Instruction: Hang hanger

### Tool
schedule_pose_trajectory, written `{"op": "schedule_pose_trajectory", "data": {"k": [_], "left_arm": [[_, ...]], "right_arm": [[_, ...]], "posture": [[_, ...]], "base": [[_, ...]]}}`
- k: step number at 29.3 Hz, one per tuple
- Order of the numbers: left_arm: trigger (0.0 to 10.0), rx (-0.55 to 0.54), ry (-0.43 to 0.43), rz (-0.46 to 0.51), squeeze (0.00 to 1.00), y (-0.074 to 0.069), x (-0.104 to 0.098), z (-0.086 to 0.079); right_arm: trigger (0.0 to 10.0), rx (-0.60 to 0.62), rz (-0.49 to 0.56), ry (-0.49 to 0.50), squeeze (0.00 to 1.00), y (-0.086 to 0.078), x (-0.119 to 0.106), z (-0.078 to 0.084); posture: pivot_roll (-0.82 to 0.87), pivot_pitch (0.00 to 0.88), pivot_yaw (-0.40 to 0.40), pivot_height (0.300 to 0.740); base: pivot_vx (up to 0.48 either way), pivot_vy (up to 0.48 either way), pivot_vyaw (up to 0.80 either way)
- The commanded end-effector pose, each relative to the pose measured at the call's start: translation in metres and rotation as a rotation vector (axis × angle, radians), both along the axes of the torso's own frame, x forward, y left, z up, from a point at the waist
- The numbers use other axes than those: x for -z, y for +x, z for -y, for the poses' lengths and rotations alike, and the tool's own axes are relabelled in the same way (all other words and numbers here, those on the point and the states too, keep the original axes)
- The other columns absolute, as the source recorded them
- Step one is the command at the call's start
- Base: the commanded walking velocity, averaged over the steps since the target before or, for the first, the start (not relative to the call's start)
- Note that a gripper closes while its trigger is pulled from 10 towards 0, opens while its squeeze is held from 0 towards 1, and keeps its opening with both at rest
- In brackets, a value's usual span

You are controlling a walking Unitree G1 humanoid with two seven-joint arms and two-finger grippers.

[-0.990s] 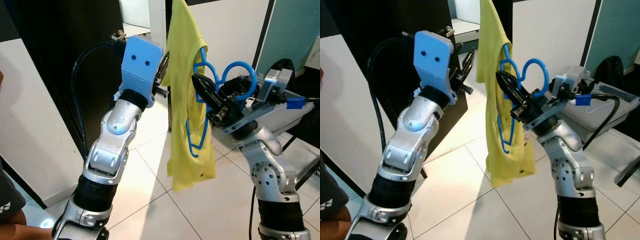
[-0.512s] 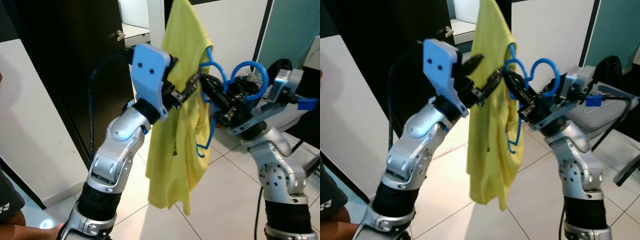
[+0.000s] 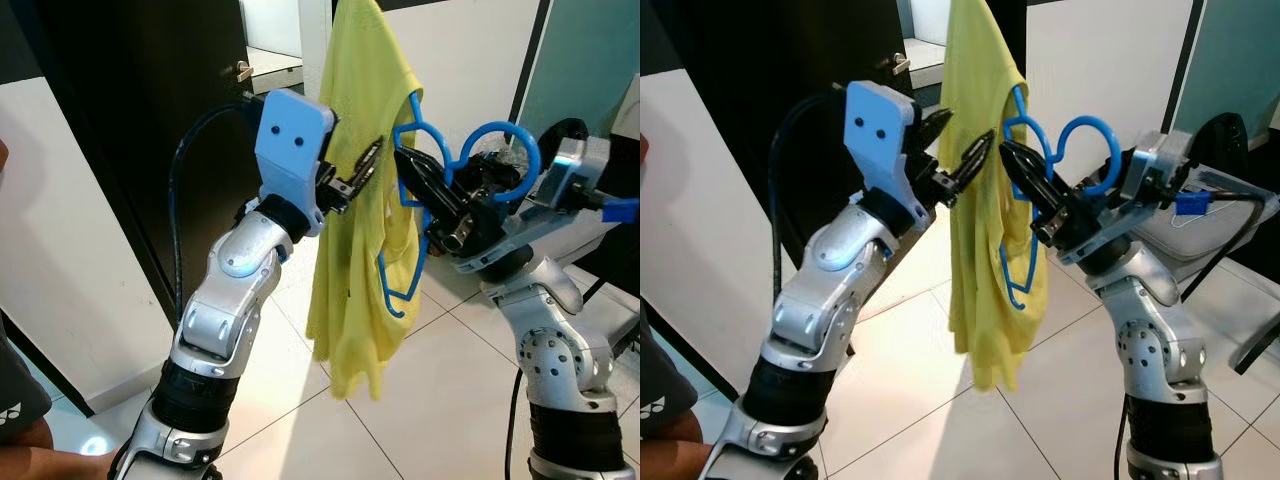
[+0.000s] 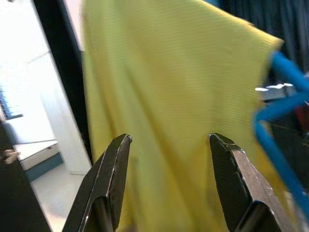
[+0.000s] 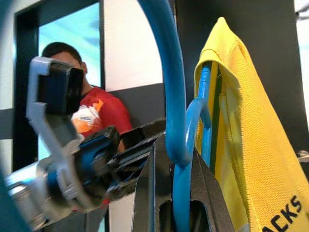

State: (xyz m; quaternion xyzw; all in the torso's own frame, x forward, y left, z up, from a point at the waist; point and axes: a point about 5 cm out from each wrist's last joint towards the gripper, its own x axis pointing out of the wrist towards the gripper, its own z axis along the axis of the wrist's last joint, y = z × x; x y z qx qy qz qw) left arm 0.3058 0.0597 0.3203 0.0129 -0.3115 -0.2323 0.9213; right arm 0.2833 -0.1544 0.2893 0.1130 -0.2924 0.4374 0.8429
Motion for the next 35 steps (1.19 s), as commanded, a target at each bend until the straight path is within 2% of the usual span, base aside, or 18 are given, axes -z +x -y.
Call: {"op": "schedule_pose_trajectory", "data": {"k": [1, 10, 20, 31, 32, 35], "left_arm": [[10.0, -0.026, -0.006, -0.006, 0.0, 0.003, -0.001, -0.004], [10.0, -0.011, -0.037, -0.012, 0.0, 0.004, -0.003, -0.007], [10.0, 0.073, -0.037, -0.004, 0.0, -0.001, -0.003, 0.003], [9.9, 0.057, -0.035, 0.0, 0.0, 0.002, -0.004, 0.004], [0.0, 0.061, -0.039, 0.001, 0.0, 0.002, -0.005, 0.004], [0.0, 0.064, -0.041, 0.002, 0.0, 0.002, -0.005, 0.004]], "right_arm": [[10.0, -0.048, 0.019, -0.004, 0.0, -0.005, -0.002, -0.007], [10.0, -0.097, 0.021, -0.021, 0.0, -0.01, 0.0, -0.011], [10.0, -0.105, 0.021, -0.023, 0.0, -0.011, -0.001, -0.012], [10.0, -0.135, 0.02, -0.025, 0.0, -0.014, 0.0, -0.017], [10.0, -0.137, 0.02, -0.025, 0.0, -0.014, 0.0, -0.017], [10.0, -0.138, 0.02, -0.025, 0.0, -0.014, 0.0, -0.017]], "posture": [[-0.06, 0.0, 0.044, 0.74], [-0.06, 0.0, 0.043, 0.74], [-0.06, 0.0, 0.042, 0.74], [-0.06, 0.0, 0.043, 0.74], [-0.07, 0.0, 0.046, 0.74], [-0.07, 0.0, 0.046, 0.74]], "base": [[0.0, 0.0, 0.0], [0.0, 0.0, 0.0], [0.0, 0.0, 0.0], [0.0, 0.0, 0.0], [0.0, 0.0, 0.0], [0.0, 0.0, 0.0]]}}
